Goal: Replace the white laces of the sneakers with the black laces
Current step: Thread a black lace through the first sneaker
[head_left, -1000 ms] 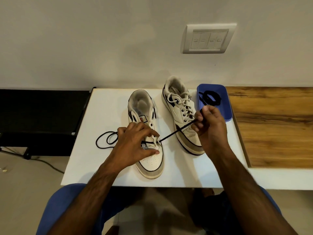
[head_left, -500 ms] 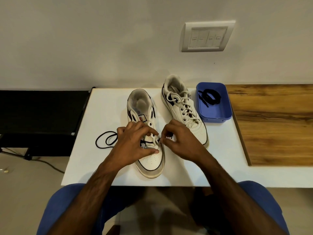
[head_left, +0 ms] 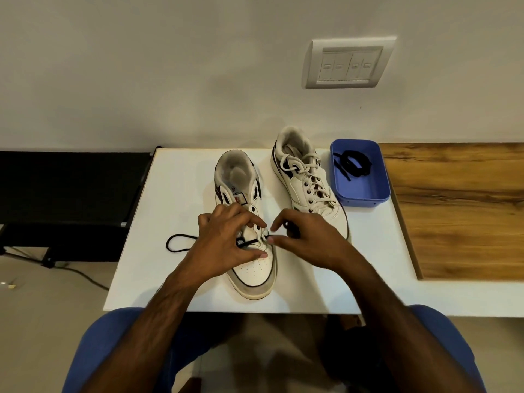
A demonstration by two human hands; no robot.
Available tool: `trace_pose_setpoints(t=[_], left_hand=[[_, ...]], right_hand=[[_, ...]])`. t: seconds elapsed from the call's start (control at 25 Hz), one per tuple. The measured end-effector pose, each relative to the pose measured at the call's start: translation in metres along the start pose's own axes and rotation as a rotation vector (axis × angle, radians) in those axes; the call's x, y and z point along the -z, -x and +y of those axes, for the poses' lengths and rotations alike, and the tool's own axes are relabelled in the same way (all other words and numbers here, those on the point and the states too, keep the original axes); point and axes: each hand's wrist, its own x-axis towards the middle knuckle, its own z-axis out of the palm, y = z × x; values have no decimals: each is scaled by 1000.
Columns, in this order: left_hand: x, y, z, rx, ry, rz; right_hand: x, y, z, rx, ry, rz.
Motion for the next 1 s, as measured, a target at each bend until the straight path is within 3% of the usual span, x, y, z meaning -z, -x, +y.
trace_pose_setpoints(t=[0.08, 0.16, 0.24, 0.32, 0.4, 0.44, 0.48, 0.56, 0.64, 0.72, 0.8, 0.88, 1.0], left_hand=[[-1, 0, -2, 0, 8, 5], [-1, 1, -3, -9, 16, 7], [-1, 1, -3, -13, 16, 2], [-1, 1, -3, -17, 12, -3], [-1, 1, -3, -21, 5, 1], [-1, 0, -4, -21, 4, 2], [-2, 0, -4, -19, 9, 0], [-2, 0, -4, -17, 25, -7], [-2, 0, -3, -17, 29, -4], [-2, -1, -2, -6, 29, -7], [-3, -1, -1, 4, 29, -11], [-2, -1, -2, 0, 26, -5], [-2, 0, -5, -24, 25, 0]], right_hand=[[-11, -3, 0, 33, 148, -13], [-13, -6, 0, 83, 69, 43], [-6, -8, -1, 116, -315, 193], [14, -5, 1, 157, -868, 402], [27, 0, 2, 142, -1357, 461], [29, 2, 2, 75, -1438, 450], [28, 1, 3, -5, -1352, 427], [19, -1, 3, -80, -792, 312], [4, -3, 3, -21, -214, 109], [-9, -5, 3, 20, 43, -23], [-15, -6, 5, 28, 101, -43], [-9, -8, 5, 69, 6, -30], [15, -5, 6, 128, -545, 219]])
